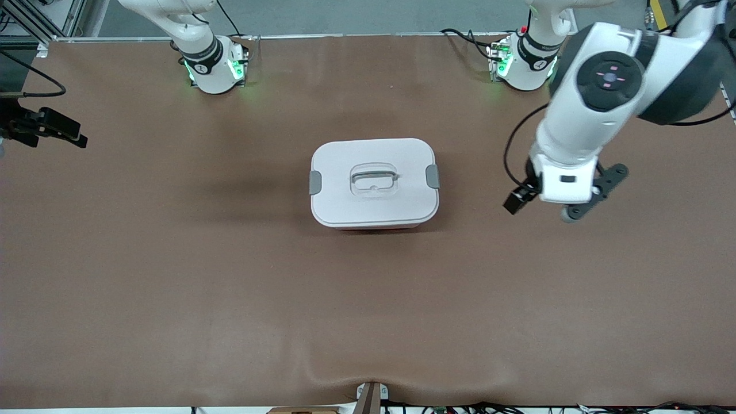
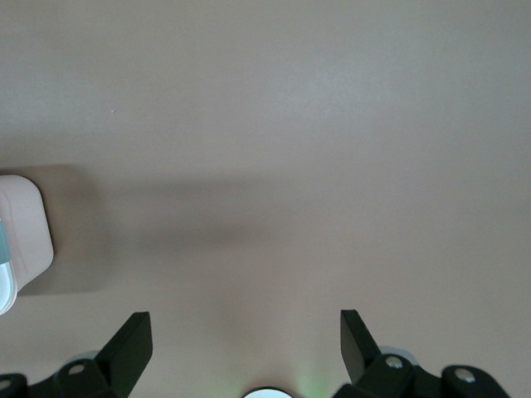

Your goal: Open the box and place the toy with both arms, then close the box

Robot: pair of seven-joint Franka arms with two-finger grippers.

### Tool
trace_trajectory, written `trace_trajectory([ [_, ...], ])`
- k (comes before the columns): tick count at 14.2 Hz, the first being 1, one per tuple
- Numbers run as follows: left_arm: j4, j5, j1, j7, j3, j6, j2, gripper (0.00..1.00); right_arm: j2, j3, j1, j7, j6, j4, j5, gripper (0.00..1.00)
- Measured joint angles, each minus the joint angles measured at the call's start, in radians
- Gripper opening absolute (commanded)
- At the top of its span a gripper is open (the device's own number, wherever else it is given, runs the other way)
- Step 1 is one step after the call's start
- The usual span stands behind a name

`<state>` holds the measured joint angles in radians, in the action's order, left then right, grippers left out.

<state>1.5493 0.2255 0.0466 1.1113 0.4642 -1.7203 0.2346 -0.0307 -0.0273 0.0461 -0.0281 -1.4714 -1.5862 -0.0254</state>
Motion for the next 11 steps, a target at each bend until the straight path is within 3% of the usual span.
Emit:
trace_trajectory([
  [3,-0.003,-0.004,0.065,-0.092,0.001,0.0,0.0,1.0,0.0,0.0,0.0,0.0,-0.001,0.005,0.0,1.0],
  [7,-0.006,-0.004,0.053,-0.152,-0.01,0.0,-0.013,1.0,0.0,0.0,0.0,0.0,-0.001,0.006,0.0,1.0],
  [11,-0.012,-0.01,-0.002,-0.274,-0.125,0.028,-0.073,1.0,0.0,0.0,0.0,0.0,-0.001,0.006,0.0,1.0],
])
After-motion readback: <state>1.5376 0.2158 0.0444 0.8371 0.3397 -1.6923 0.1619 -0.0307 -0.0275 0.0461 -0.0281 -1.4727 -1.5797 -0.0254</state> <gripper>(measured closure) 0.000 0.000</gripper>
